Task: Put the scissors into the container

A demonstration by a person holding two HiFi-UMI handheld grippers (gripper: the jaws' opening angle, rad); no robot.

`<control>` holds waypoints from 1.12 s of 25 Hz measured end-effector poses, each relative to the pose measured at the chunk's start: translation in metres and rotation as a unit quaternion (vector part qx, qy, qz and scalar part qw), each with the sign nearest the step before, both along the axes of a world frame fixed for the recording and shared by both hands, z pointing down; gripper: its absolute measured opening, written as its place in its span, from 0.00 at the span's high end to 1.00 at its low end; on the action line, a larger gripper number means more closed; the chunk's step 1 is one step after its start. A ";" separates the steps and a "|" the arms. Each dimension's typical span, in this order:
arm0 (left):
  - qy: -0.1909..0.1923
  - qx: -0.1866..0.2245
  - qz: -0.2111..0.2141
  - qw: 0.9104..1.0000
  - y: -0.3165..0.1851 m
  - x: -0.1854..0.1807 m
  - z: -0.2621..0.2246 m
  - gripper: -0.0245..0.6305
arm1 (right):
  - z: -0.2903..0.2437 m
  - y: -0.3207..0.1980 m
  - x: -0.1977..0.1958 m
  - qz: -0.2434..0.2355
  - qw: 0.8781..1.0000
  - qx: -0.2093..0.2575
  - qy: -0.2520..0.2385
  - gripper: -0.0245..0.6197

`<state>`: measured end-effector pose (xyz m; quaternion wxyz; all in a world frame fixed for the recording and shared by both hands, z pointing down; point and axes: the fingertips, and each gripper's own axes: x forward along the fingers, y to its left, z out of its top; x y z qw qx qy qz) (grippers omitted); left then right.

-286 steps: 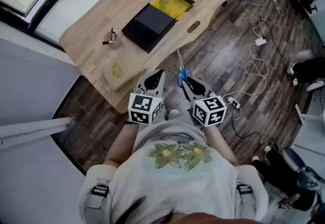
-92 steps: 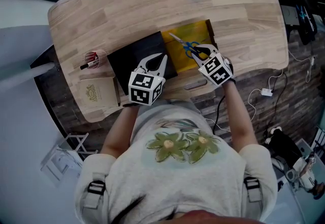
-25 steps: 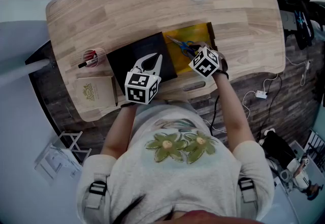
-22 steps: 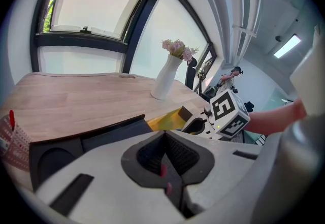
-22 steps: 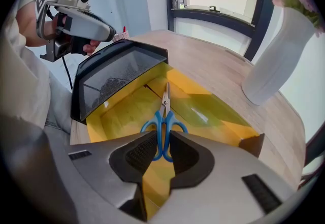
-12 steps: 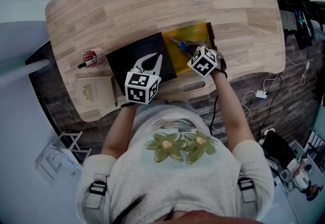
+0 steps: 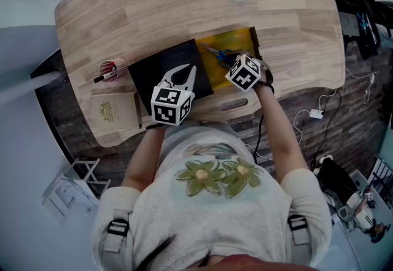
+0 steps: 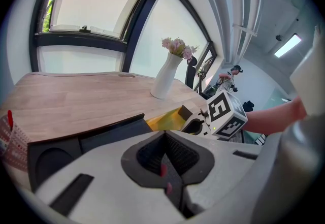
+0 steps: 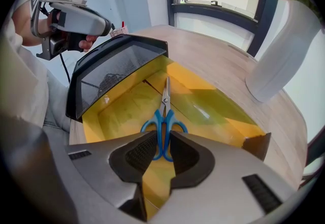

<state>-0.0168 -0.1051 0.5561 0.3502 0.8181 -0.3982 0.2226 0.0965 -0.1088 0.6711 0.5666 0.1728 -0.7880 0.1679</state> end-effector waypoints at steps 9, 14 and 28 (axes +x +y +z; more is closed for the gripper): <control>-0.001 0.001 0.005 1.000 0.000 0.003 -0.002 0.95 | 0.000 -0.001 0.000 0.027 1.000 -0.007 -0.013 0.83; -0.003 0.005 0.007 1.000 -0.001 0.004 -0.006 0.95 | -0.005 -0.003 0.000 0.038 0.999 -0.001 -0.021 0.82; -0.005 0.024 0.012 1.000 0.003 0.009 -0.020 0.95 | -0.043 0.001 0.005 0.094 0.992 0.056 -0.066 0.91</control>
